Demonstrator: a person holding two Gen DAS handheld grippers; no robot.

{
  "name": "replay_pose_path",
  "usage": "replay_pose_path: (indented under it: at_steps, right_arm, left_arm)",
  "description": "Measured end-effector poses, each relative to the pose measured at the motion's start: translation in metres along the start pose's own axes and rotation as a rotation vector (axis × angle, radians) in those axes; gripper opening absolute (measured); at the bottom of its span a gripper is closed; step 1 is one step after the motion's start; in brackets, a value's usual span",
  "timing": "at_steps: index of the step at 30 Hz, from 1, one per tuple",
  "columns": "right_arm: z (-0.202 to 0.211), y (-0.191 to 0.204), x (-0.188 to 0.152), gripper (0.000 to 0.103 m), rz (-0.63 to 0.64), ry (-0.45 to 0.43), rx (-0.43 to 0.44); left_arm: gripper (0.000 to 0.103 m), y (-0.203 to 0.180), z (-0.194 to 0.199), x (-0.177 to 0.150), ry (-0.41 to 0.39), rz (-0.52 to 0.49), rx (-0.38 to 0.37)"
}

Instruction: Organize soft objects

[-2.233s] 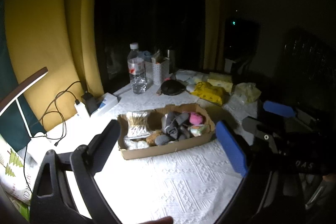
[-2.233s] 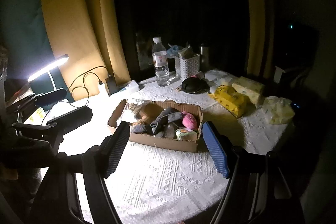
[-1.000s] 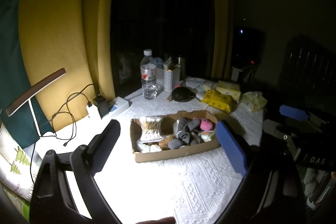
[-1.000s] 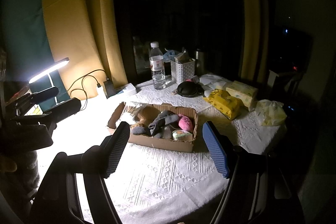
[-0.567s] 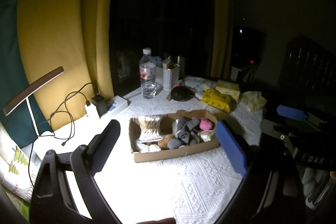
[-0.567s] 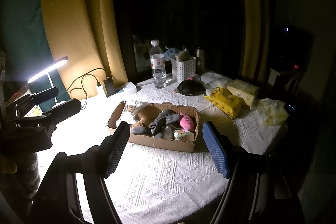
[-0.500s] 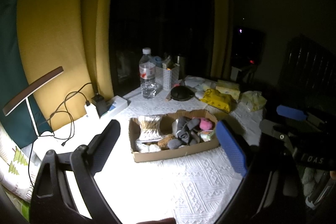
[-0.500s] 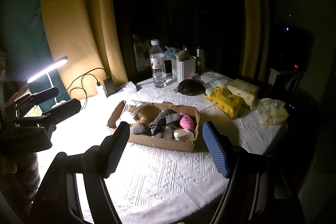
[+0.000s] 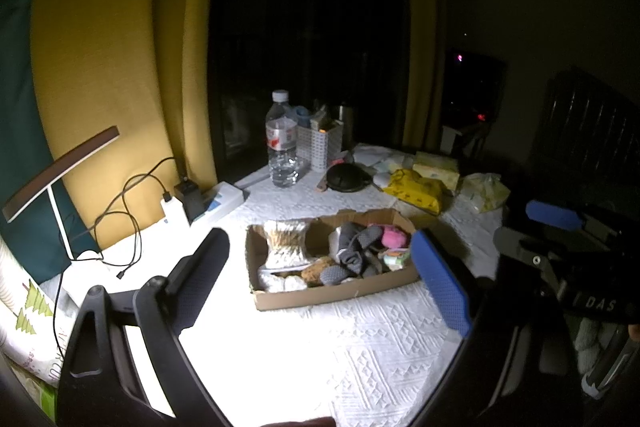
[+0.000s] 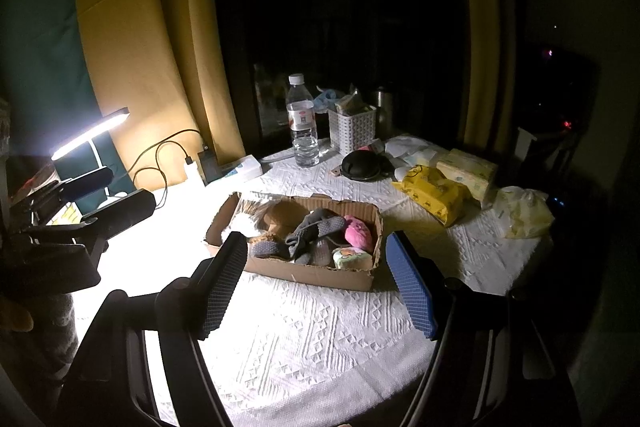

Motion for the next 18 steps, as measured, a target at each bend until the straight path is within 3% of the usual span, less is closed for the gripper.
replay_pose_path:
  at_steps: [18]
  right_arm:
    - [-0.0022,-0.0018,0.0018,0.075,0.000,0.002,0.002]
  left_arm:
    - [0.093,0.0000,-0.0020,0.0011,-0.001,0.001,0.001]
Point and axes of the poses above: each gripper's, at about its wrist camera, not at the fingertips, and z roughly against the way its jaws point, y to its left, x to its top, the point moved 9 cm from there along -z, roughly the way its jaws point, and after that the axes turned 8 degrees about -y, right-handed, at the moved point
